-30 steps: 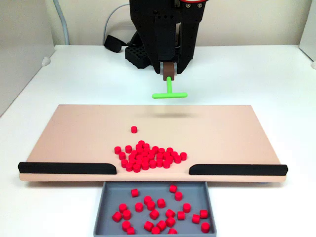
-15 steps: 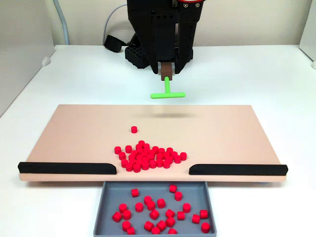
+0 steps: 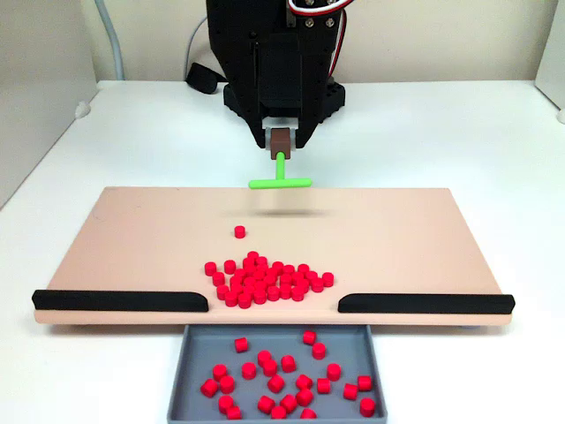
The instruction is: Gather the bottom side granules
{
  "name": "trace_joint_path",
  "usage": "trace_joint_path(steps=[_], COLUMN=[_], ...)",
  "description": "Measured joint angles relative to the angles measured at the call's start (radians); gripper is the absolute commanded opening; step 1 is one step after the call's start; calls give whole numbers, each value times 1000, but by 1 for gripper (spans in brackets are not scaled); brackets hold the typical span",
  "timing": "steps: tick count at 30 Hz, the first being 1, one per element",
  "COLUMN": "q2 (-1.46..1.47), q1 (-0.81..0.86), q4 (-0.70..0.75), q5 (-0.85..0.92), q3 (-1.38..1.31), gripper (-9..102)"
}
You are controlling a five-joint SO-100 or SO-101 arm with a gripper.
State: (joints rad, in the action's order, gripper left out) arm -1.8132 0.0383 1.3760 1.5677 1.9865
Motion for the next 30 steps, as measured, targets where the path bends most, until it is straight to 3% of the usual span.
trace_joint_path(steps=[20, 30], q2=[-83, -28], q1=[149, 166], q4=[-103, -150], q5=[242, 258], q3=[170, 170], gripper=[0, 0])
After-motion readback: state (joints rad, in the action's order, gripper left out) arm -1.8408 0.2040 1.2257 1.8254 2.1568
